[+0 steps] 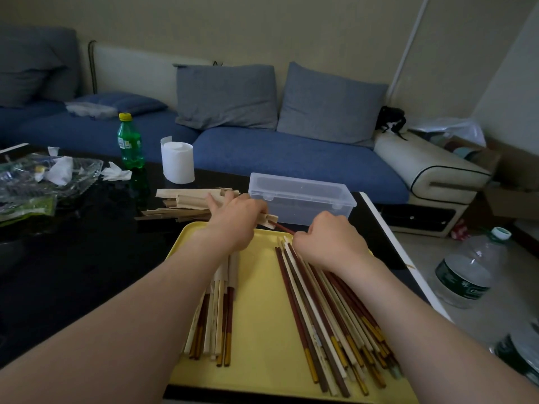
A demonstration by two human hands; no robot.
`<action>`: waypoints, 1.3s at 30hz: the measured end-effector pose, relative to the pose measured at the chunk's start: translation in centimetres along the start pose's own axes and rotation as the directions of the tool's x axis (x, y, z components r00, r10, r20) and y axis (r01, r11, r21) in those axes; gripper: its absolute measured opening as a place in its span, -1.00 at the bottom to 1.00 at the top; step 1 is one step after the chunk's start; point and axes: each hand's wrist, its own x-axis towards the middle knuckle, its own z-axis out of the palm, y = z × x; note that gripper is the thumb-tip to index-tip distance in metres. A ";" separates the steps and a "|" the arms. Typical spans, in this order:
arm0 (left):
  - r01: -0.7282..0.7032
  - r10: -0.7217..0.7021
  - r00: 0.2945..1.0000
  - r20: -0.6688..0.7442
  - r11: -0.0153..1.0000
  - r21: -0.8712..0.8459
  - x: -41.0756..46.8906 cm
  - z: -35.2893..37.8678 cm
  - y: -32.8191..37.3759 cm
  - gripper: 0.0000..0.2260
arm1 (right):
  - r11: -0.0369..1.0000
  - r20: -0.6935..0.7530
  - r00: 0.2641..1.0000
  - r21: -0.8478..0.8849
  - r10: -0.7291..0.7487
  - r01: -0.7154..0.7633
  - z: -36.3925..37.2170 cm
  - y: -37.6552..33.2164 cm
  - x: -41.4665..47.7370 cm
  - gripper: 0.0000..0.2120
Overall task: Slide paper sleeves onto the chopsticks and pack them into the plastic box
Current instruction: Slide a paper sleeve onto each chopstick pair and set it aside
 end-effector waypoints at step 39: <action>0.182 -0.338 0.924 0.179 -0.024 -0.983 -1.0 -2.6 3.2 -0.70 | 0.776 0.237 0.959 0.572 0.152 -0.265 -0.9 -0.1 -1.2 -0.77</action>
